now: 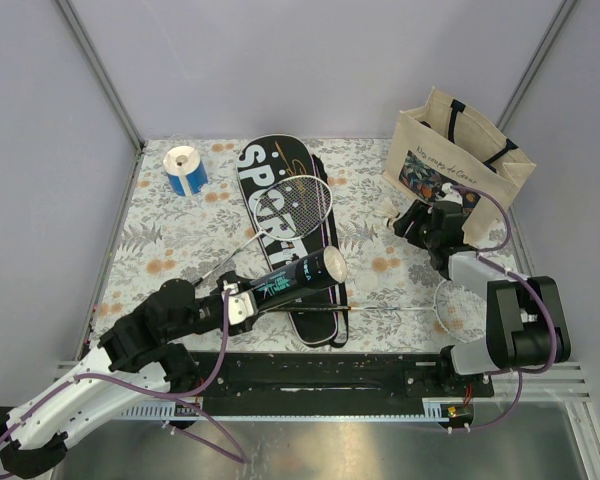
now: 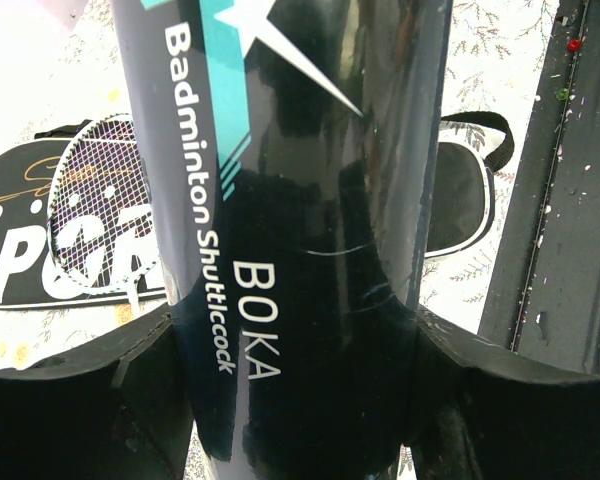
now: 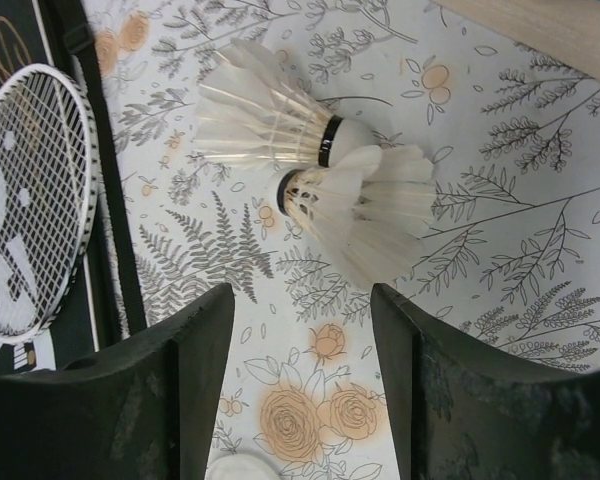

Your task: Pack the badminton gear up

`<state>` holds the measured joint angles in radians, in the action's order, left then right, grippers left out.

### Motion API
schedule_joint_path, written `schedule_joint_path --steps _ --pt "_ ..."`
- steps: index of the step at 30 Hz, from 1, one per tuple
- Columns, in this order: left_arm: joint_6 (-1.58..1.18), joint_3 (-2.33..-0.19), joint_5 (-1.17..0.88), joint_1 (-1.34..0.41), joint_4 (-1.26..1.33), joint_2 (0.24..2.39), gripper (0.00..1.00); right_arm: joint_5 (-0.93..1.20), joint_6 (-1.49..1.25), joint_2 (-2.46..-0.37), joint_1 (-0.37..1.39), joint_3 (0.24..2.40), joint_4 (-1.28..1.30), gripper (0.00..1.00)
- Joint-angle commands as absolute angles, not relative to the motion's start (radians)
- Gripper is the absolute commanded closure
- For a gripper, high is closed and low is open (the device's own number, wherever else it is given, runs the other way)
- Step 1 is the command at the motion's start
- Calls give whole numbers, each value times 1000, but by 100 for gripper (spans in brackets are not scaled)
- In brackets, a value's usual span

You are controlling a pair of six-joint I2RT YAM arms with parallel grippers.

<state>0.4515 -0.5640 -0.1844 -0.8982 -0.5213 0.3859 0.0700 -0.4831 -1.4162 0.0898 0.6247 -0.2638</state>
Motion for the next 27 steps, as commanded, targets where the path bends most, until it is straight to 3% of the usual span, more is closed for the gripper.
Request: schedule_joint_path --steps 1,10,16,24,27 --pt "451 -569 -207 -900 -419 383 100 78 -480 -1454 71 670 -285 34" --pt "454 -572 -204 -899 -420 391 100 156 -506 -1537 35 738 -270 39" --pt "456 -574 -201 -899 -420 396 100 192 -506 -1565 17 765 -262 57" --pt "456 -568 -195 -899 -420 391 100 222 -494 -1511 8 723 -298 98" --pt "456 -565 -192 -899 -420 387 100 230 -474 -1439 6 700 -264 100"
